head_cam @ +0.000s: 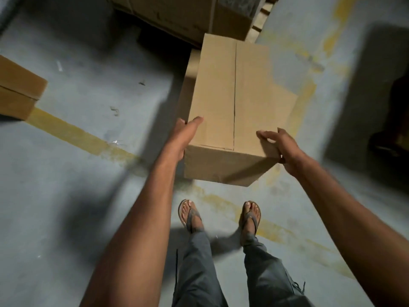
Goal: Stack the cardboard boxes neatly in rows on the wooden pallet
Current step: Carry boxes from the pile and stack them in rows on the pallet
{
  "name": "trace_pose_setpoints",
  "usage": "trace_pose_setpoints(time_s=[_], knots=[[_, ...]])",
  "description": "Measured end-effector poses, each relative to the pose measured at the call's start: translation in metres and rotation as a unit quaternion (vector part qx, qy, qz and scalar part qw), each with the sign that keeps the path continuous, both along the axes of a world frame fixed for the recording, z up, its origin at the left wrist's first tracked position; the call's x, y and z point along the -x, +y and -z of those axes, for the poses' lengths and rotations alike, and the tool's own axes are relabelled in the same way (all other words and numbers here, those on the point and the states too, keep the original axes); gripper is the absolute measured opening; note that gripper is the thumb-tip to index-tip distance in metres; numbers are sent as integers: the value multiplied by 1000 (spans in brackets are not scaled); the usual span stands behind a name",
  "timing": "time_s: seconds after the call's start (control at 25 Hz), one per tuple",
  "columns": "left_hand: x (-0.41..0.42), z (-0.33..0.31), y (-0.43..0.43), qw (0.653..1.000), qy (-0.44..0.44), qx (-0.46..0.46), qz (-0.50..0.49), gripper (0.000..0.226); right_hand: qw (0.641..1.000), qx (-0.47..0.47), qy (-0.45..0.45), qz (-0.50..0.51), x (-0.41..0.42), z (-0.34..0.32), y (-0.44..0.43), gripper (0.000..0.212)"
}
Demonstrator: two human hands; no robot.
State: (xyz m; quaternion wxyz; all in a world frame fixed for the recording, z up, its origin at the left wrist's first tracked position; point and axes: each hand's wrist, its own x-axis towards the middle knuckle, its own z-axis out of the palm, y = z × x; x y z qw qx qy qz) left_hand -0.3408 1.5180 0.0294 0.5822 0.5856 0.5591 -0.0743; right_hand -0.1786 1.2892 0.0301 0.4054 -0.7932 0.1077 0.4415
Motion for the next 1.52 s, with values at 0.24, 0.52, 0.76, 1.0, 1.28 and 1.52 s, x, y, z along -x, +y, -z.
trace_pose_setpoints(time_s=[0.24, 0.52, 0.76, 1.0, 1.28, 1.52], knots=[[-35, -114, -50, 998, 14, -60, 21, 81, 995, -70, 22, -68, -51, -128, -21, 49], [-11, -205, -192, 995, -81, -49, -30, 83, 974, -196, -89, -69, -35, -240, -169, 70], [-20, -284, -268, 966, -214, -110, 98, 78, 952, -248, -149, -95, -9, -304, -295, 113], [-28, -355, -331, 888, -289, -115, 338, 102, 945, -234, -225, -35, 34, -344, -391, 135], [-61, -381, -457, 837, -293, -84, 453, 128, 928, -218, -288, 95, 70, -372, -533, 129], [-122, -383, -613, 800, -317, -25, 509, 109, 893, -223, -281, 272, 83, -371, -687, 108]])
